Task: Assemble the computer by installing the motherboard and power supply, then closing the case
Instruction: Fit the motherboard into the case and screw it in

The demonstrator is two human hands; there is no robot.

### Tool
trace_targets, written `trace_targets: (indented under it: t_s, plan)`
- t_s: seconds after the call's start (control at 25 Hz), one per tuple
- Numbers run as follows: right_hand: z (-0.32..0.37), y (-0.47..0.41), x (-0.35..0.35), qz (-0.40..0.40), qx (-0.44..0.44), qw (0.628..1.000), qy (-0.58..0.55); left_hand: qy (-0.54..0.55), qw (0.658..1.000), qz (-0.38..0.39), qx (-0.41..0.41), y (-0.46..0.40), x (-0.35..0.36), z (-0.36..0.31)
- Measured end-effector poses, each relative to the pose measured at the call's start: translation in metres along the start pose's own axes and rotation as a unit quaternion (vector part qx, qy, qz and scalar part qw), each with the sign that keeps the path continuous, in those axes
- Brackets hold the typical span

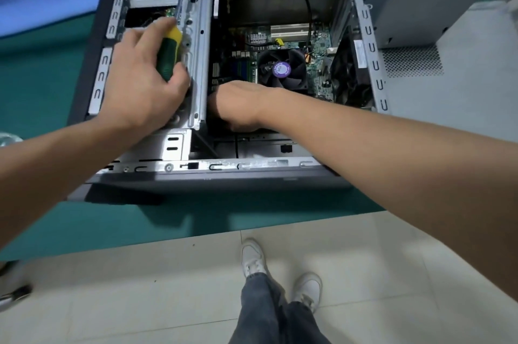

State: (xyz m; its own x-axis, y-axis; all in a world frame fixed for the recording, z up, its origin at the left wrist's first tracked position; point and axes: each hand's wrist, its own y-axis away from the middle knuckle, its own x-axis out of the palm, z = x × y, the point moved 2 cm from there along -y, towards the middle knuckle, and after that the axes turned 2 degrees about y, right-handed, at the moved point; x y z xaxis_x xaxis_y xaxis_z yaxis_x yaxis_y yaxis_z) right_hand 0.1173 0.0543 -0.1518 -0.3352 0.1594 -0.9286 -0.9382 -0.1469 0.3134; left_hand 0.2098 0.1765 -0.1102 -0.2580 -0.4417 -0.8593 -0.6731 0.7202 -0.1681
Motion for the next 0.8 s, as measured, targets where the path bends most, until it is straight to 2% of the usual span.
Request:
trace_targets:
  t_s: [0.16, 0.36, 0.52, 0.64, 0.72, 0.8]
  plan:
    - [0.007, -0.005, 0.001, 0.013, -0.044, 0.997, 0.067, -0.007, 1.000, -0.004, 0.005, 0.001, 0.001, 0.002]
    - [0.009, -0.013, 0.003, 0.015, 0.001, 1.000, 0.019, -0.001, 1.000, -0.006, 0.005, 0.000, 0.001, 0.003]
    - [0.015, -0.016, -0.002, 0.028, -0.024, 0.998, 0.050, -0.001, 1.000, -0.001, 0.004, 0.001, 0.001, 0.004]
    - [0.019, -0.018, -0.009, 0.052, -0.057, 0.987, 0.137, 0.001, 1.000, 0.001, 0.000, 0.001, 0.000, 0.003]
    - [0.022, -0.023, -0.008, 0.094, -0.085, 0.968, 0.218, 0.006, 1.000, 0.002, -0.001, 0.001, 0.000, 0.002]
    - [0.023, -0.027, -0.005, 0.138, -0.081, 0.958, 0.238, 0.008, 1.000, 0.003, -0.003, 0.001, 0.000, 0.002]
